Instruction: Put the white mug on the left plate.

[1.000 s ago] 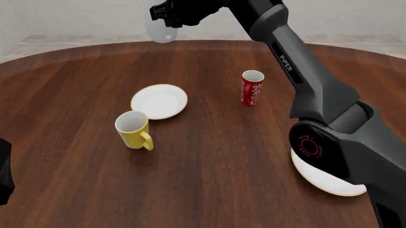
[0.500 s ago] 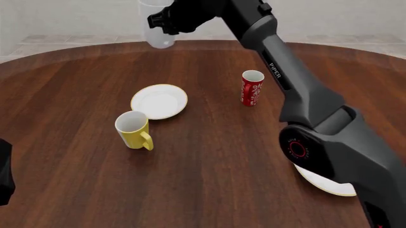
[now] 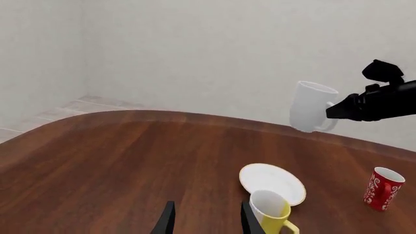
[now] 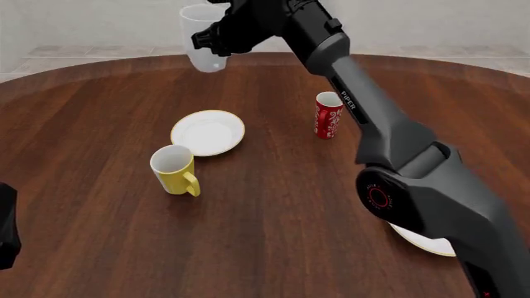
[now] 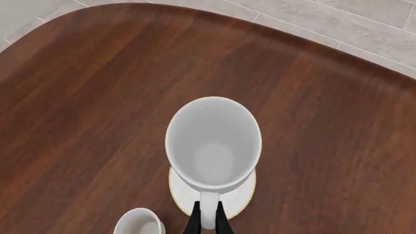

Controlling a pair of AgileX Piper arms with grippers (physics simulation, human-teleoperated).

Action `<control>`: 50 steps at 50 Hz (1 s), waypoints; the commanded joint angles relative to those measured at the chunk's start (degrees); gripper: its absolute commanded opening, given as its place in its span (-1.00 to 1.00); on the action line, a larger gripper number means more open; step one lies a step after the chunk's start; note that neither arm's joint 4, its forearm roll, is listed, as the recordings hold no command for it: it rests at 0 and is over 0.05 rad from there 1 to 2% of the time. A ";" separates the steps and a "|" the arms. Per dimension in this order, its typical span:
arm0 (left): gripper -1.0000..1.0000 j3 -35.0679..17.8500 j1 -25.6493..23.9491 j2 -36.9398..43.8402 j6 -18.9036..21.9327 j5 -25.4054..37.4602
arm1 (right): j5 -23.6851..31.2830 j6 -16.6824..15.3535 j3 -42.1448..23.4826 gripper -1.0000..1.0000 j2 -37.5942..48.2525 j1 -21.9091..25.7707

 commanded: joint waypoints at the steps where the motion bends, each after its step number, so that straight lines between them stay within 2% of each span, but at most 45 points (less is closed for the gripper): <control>1: 1.00 0.17 0.01 0.00 0.11 0.09 | -0.71 1.09 -0.23 -1.00 1.40 -0.33; 50: 1.00 0.11 0.32 0.00 -0.03 0.16 | -2.74 4.56 -0.30 -1.00 6.27 0.67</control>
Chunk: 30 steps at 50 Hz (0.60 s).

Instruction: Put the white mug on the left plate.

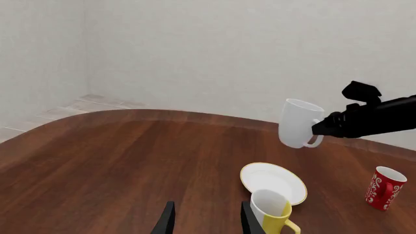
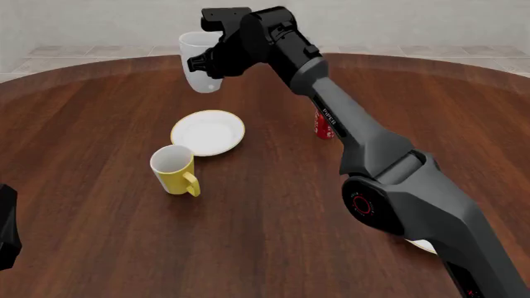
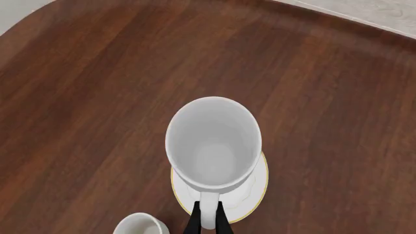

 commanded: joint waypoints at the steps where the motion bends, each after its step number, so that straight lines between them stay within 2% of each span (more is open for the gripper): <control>1: 1.00 0.02 0.10 0.00 -0.11 -0.01 | -0.55 0.97 -0.19 -1.00 1.02 0.00; 30: 1.00 0.06 0.23 0.00 -0.07 0.07 | -1.62 1.45 -0.21 -1.00 3.29 0.04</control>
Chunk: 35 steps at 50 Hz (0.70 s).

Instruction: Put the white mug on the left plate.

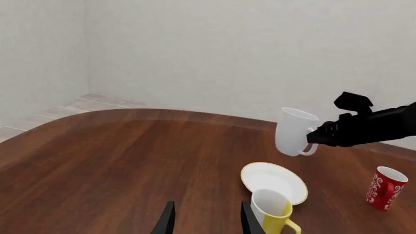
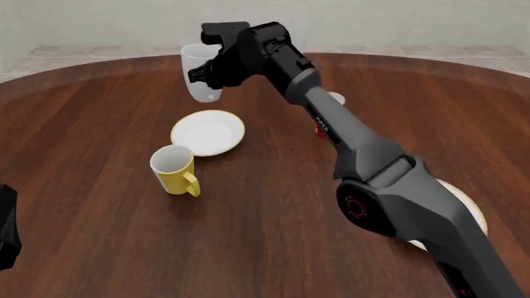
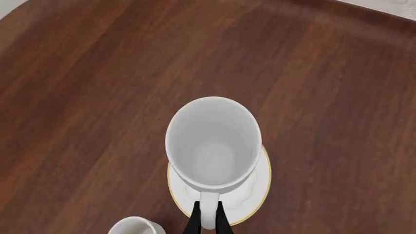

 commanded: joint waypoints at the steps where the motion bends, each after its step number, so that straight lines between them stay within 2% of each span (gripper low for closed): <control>1: 1.00 -0.02 0.04 0.00 -0.01 0.01 | -0.32 0.52 -0.19 -1.00 0.55 0.10; 35: 1.00 -0.19 0.12 0.00 -0.06 0.12 | -1.34 1.70 -0.20 -1.00 3.12 0.04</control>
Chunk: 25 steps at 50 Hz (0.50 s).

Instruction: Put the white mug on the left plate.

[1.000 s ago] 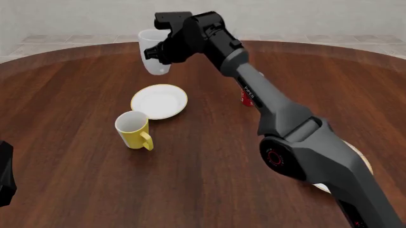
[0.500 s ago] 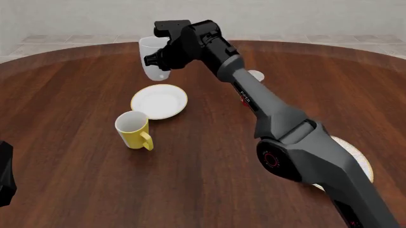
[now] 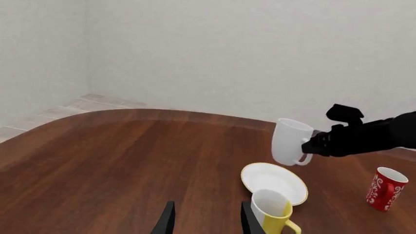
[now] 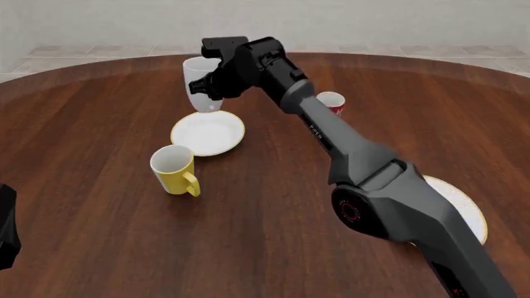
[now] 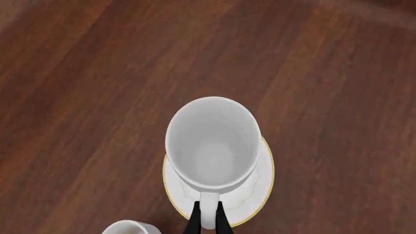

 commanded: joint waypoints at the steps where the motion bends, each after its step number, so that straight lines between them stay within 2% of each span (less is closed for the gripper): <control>1: 1.00 0.02 0.02 0.00 -0.02 -0.01 | -0.40 0.66 -0.19 -1.00 0.30 0.03; 25: 1.00 0.02 0.11 0.00 -0.10 -0.16 | -1.33 2.12 -0.08 -1.00 1.10 0.53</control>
